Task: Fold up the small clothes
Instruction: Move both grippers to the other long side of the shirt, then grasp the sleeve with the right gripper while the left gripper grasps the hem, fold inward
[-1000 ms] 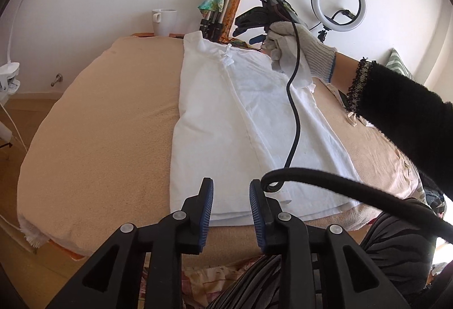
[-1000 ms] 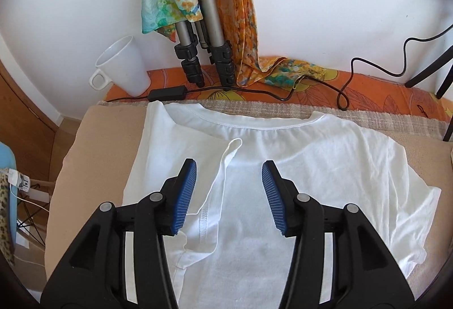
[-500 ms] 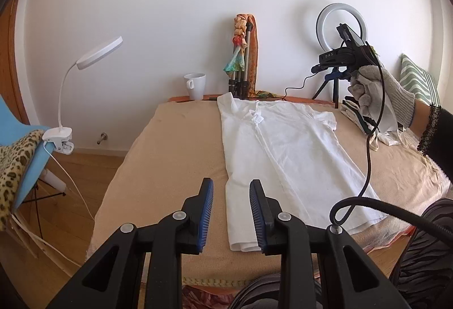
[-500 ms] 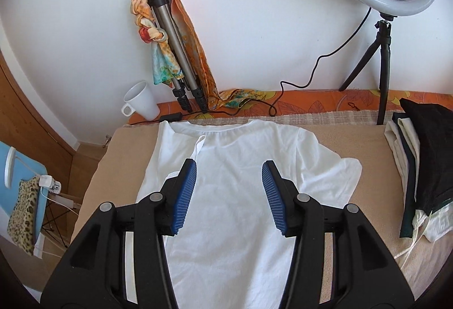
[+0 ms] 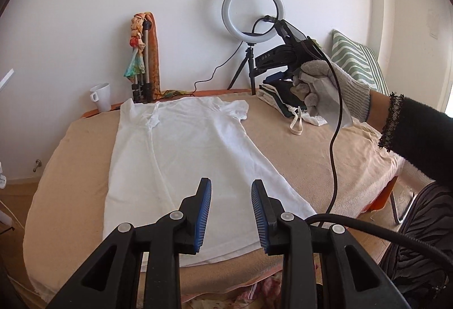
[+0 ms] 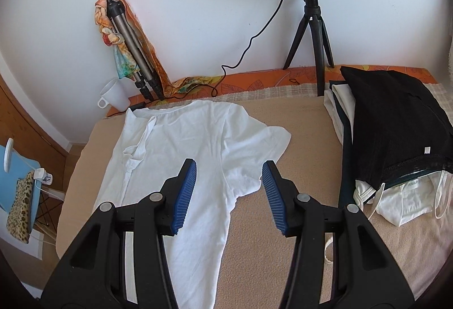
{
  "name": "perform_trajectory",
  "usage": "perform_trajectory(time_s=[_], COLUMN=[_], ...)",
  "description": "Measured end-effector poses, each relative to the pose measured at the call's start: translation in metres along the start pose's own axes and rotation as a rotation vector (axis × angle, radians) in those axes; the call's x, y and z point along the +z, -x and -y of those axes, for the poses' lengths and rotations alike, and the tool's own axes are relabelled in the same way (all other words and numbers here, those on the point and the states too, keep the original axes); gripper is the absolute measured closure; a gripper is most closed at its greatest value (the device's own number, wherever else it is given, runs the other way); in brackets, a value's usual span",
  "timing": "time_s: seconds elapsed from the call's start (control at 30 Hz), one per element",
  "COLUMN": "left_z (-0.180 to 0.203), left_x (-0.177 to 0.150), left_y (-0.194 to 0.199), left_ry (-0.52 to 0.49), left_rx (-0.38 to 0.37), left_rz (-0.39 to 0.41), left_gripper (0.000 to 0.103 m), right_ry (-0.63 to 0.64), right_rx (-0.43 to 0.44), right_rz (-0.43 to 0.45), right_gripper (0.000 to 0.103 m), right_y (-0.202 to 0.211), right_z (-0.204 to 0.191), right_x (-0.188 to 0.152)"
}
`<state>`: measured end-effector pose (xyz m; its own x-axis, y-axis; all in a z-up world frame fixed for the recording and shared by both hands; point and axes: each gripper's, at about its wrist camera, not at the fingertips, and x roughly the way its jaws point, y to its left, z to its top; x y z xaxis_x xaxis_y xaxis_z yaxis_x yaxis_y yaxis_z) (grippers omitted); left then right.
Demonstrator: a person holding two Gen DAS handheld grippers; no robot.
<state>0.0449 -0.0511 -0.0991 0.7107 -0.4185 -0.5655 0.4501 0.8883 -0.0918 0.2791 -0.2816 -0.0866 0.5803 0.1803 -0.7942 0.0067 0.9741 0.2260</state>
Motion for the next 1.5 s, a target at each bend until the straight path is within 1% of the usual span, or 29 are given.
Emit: perform_trajectory(time_s=[0.13, 0.3, 0.47, 0.57, 0.7, 0.83, 0.97, 1.03, 1.13, 1.23, 1.3, 1.4, 1.5], left_z=[0.035, 0.073, 0.101, 0.111, 0.114, 0.112, 0.116, 0.116, 0.114, 0.112, 0.113, 0.113, 0.112], left_x=[0.0, -0.007, -0.02, -0.027, -0.032, -0.036, -0.041, -0.042, -0.042, -0.042, -0.044, -0.044, -0.045], left_y=[-0.024, -0.053, -0.083, -0.099, -0.111, -0.117, -0.121, -0.124, -0.126, -0.122, -0.123, -0.122, -0.122], left_ry=[-0.047, -0.112, -0.147, -0.168, -0.172, -0.166, -0.202, -0.206, -0.189, -0.18, -0.19, -0.194, -0.191], left_rx=[-0.066, -0.131, -0.151, -0.153, -0.133, -0.138, -0.12, -0.113, -0.121, -0.135, -0.128, -0.133, -0.129], left_rz=[-0.039, -0.111, -0.193, -0.234, -0.247, -0.261, -0.263, -0.271, -0.271, -0.272, -0.275, -0.273, -0.273], left_gripper=[0.074, 0.074, 0.073, 0.073, 0.073, 0.073, 0.073, 0.073, 0.073, 0.073, 0.073, 0.073, 0.071], right_ry=[-0.008, -0.089, -0.159, -0.209, -0.224, -0.225, -0.243, -0.225, -0.194, -0.194, -0.171, -0.136, -0.156], right_rx=[-0.008, 0.014, 0.063, 0.1, 0.121, 0.146, 0.176, 0.176, 0.165, 0.195, 0.209, 0.173, 0.176], right_rz=[-0.007, -0.02, -0.047, -0.063, -0.084, -0.102, -0.142, -0.16, -0.16, -0.17, -0.178, -0.19, -0.185], right_gripper=[0.052, 0.048, 0.048, 0.048, 0.048, 0.048, 0.048, 0.048, 0.048, 0.048, 0.048, 0.048, 0.048], right_y=[-0.008, -0.025, -0.05, -0.067, -0.083, -0.096, -0.113, -0.12, -0.123, -0.124, -0.124, -0.13, -0.133], right_z=[0.024, 0.054, 0.072, 0.081, 0.084, 0.081, 0.076, 0.07, 0.06, 0.053, 0.045, 0.037, 0.038], right_x=[-0.002, -0.002, -0.005, -0.009, -0.01, -0.011, -0.017, -0.021, -0.022, -0.02, -0.019, -0.02, -0.02])
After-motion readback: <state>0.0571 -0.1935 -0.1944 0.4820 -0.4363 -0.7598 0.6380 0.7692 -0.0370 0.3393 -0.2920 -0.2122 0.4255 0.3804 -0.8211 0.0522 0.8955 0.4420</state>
